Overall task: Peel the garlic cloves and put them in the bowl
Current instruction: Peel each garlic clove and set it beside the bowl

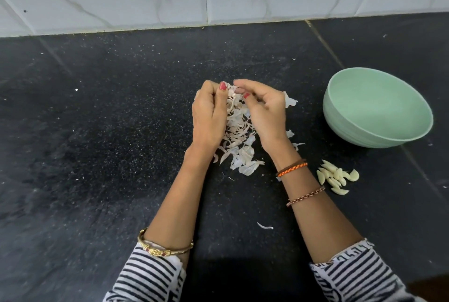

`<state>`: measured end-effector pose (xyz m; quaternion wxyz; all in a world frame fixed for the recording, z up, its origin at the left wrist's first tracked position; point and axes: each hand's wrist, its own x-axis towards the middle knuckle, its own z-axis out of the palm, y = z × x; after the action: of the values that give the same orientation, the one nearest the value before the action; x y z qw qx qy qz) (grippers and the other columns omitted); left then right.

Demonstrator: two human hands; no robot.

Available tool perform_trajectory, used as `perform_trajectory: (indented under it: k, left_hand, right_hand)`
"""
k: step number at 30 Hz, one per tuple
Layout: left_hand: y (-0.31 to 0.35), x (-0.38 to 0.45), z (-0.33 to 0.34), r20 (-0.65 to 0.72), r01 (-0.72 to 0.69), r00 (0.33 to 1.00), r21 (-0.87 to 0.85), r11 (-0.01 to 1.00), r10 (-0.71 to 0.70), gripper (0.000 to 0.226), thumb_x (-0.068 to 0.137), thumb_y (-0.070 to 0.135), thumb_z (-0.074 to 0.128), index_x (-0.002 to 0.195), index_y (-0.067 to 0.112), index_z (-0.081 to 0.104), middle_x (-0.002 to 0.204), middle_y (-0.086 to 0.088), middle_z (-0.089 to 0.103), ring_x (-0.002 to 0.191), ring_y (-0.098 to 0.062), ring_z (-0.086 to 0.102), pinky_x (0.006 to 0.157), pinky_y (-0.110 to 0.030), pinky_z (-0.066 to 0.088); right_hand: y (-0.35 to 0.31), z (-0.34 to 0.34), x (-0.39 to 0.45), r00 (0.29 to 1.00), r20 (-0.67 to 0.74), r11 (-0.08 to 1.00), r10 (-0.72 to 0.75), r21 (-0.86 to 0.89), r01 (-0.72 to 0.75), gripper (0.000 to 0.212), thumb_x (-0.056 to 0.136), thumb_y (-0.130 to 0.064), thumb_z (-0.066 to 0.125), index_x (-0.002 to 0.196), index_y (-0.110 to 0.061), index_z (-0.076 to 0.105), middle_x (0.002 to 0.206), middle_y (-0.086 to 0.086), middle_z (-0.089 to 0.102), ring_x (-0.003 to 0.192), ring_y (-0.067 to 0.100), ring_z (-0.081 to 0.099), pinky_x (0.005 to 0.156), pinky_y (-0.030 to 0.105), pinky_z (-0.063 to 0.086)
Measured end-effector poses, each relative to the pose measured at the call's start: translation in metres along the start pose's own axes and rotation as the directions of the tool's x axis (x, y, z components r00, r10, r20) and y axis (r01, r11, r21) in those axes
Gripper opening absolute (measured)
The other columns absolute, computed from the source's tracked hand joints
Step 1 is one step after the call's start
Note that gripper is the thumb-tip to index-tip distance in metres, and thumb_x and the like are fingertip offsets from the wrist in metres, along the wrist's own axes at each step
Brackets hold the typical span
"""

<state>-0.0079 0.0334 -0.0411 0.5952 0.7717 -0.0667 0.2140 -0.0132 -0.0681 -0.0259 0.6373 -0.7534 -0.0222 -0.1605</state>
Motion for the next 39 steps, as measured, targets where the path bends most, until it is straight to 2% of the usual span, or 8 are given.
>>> perform_trajectory:
  k: [7,10,14,18,22,27,34,39]
  left_hand:
    - [-0.004,0.002,-0.005,0.014,-0.037,0.999,0.092,0.995,0.036,0.026,0.094,0.028,0.040,0.068,0.027,0.034,0.064,0.013,0.038,0.067,-0.010,0.035,0.064,-0.021,0.032]
    - [-0.003,0.001,-0.004,0.049,-0.078,0.996,0.128,0.989,0.072,0.026,0.094,0.025,0.041,0.069,0.027,0.033,0.065,0.014,0.038,0.068,-0.004,0.033,0.065,-0.014,0.032]
    - [-0.002,0.001,-0.002,0.066,-0.054,0.997,0.092,0.994,0.048,0.026,0.093,0.028,0.040,0.068,0.028,0.034,0.064,0.013,0.038,0.066,-0.009,0.035,0.066,-0.020,0.033]
    - [-0.002,0.000,-0.002,0.072,-0.027,0.997,0.063,0.998,0.022,0.026,0.093,0.028,0.041,0.067,0.027,0.036,0.064,0.012,0.038,0.065,-0.012,0.035,0.064,-0.024,0.034]
    - [0.001,0.001,-0.001,0.094,0.099,0.991,-0.083,0.992,-0.092,0.031,0.097,0.021,0.045,0.066,0.017,0.040,0.060,0.009,0.037,0.055,-0.001,0.032,0.055,-0.017,0.032]
    - [0.005,0.003,0.002,0.147,0.293,0.955,-0.322,0.900,-0.258,0.028,0.093,0.024,0.049,0.072,0.005,0.047,0.061,-0.002,0.032,0.057,-0.009,0.029,0.051,-0.022,0.028]
    - [0.013,0.004,0.004,0.167,0.340,0.940,-0.374,0.863,-0.298,0.039,0.097,0.012,0.045,0.059,0.011,0.038,0.055,0.000,0.030,0.049,-0.004,0.027,0.047,-0.016,0.026]
    - [0.016,0.003,0.006,0.214,0.394,0.918,-0.418,0.818,-0.333,0.045,0.097,0.010,0.045,0.053,0.013,0.034,0.044,0.010,0.032,0.042,-0.001,0.027,0.043,-0.014,0.025]
  right_hand:
    - [0.000,-0.002,-0.001,0.995,0.100,0.993,0.000,0.119,-0.011,0.008,0.083,-0.003,0.065,0.085,-0.010,0.067,0.076,-0.006,0.064,0.068,-0.003,0.058,0.069,0.016,0.049]
    - [0.002,-0.001,-0.001,0.995,0.098,0.993,0.011,0.114,-0.022,0.015,0.084,0.000,0.063,0.077,-0.013,0.063,0.072,-0.007,0.060,0.063,-0.005,0.055,0.065,0.014,0.047]
    - [0.003,0.002,-0.001,0.990,0.134,0.995,0.041,0.082,-0.053,0.023,0.089,0.000,0.056,0.074,-0.017,0.056,0.073,-0.005,0.056,0.067,-0.002,0.052,0.066,0.013,0.045]
    - [0.007,0.003,0.000,0.978,0.204,0.999,0.036,0.008,-0.038,0.020,0.093,-0.006,0.050,0.075,-0.016,0.051,0.074,0.006,0.050,0.070,0.014,0.045,0.064,0.027,0.042]
    - [0.010,0.007,-0.002,0.991,0.103,0.994,-0.081,-0.058,0.087,0.027,0.089,-0.003,0.051,0.071,-0.021,0.047,0.063,-0.012,0.043,0.056,0.004,0.035,0.053,0.030,0.035]
    - [0.016,0.011,-0.005,0.963,-0.045,0.960,-0.266,-0.107,0.260,0.014,0.081,-0.003,0.052,0.074,-0.014,0.055,0.069,-0.020,0.048,0.065,0.002,0.041,0.064,0.027,0.040]
    - [0.021,0.011,-0.003,0.923,-0.103,0.925,-0.370,-0.137,0.355,0.015,0.082,0.000,0.055,0.072,-0.010,0.059,0.073,-0.022,0.050,0.069,-0.003,0.045,0.065,0.014,0.036]
    - [0.022,0.010,-0.004,0.859,-0.131,0.857,-0.495,-0.237,0.457,0.017,0.086,-0.010,0.052,0.071,-0.007,0.061,0.076,-0.016,0.053,0.068,0.007,0.046,0.062,0.020,0.039]
